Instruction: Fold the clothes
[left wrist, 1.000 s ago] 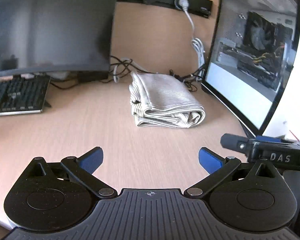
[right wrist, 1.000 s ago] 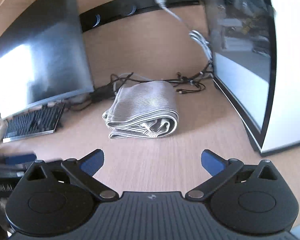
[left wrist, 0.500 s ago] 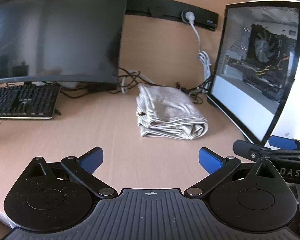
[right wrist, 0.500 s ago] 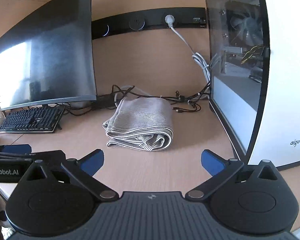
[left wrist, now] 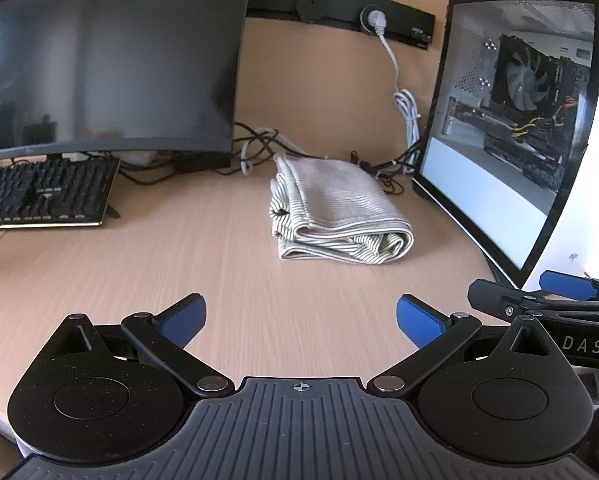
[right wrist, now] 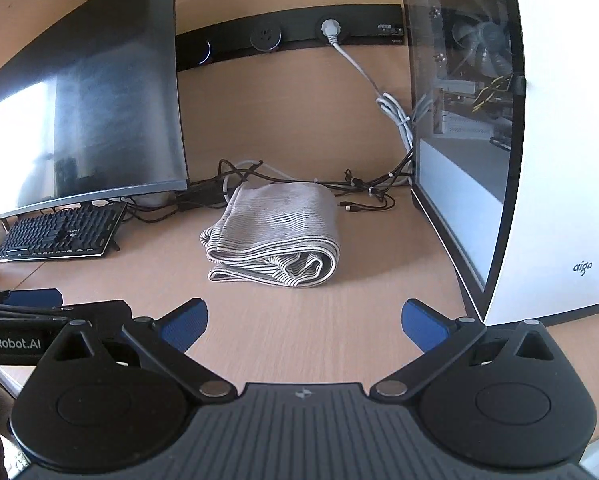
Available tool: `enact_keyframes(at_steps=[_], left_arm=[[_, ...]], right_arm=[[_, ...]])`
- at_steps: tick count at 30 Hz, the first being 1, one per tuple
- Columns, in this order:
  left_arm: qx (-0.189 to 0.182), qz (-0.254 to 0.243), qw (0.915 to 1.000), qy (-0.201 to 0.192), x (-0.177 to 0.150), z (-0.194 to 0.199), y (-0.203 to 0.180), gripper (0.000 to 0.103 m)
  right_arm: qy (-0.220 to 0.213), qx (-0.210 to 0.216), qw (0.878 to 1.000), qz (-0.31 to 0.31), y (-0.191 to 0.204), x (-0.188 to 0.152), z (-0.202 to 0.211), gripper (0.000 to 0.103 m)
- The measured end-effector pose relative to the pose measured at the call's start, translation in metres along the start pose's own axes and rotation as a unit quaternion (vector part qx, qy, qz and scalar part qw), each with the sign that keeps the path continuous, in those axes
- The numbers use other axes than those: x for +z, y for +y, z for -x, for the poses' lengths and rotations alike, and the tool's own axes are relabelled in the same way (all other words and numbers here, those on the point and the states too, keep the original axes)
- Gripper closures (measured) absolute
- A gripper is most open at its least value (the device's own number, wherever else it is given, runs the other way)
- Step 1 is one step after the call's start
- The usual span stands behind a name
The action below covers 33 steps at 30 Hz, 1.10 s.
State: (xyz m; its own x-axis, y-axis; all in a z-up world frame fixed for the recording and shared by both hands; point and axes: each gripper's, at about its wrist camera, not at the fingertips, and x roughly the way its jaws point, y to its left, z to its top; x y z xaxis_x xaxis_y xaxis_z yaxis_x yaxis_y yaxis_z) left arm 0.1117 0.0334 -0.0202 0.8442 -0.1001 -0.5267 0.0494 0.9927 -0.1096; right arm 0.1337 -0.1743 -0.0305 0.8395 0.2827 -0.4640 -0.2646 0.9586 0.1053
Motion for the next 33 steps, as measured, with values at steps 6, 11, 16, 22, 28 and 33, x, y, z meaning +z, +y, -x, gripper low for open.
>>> enact_keyframes(at_steps=[6, 11, 16, 22, 28, 33], left_arm=[[-0.001, -0.005, 0.9999, -0.009, 0.0, 0.002, -0.0033, 0.0], [0.005, 0.0, 0.9999, -0.009, 0.0, 0.0013, -0.0026, 0.0], [0.015, -0.004, 0.9999, -0.008, 0.0004, 0.0004, -0.0041, 0.0], [0.009, -0.01, 0.9999, -0.002, 0.0001, -0.0003, -0.006, 0.0], [0.011, -0.009, 0.9999, -0.002, 0.0004, 0.0003, -0.0055, 0.0], [0.012, -0.004, 0.9999, 0.002, -0.0003, -0.0002, -0.0031, 0.0]], right_arm=[[-0.003, -0.001, 1.0, -0.001, -0.0019, 0.0003, 0.0002, 0.0], [-0.011, -0.002, 1.0, 0.005, -0.0017, 0.0003, 0.0028, 0.0], [-0.016, -0.001, 1.0, 0.014, -0.0001, 0.0001, 0.0049, 0.0], [-0.012, -0.008, 1.0, 0.007, -0.0034, -0.0007, 0.0042, 0.0], [-0.01, -0.005, 1.0, 0.006, -0.0023, -0.0001, 0.0023, 0.0], [-0.009, -0.005, 1.0, 0.007, -0.0008, -0.0002, 0.0004, 0.0]])
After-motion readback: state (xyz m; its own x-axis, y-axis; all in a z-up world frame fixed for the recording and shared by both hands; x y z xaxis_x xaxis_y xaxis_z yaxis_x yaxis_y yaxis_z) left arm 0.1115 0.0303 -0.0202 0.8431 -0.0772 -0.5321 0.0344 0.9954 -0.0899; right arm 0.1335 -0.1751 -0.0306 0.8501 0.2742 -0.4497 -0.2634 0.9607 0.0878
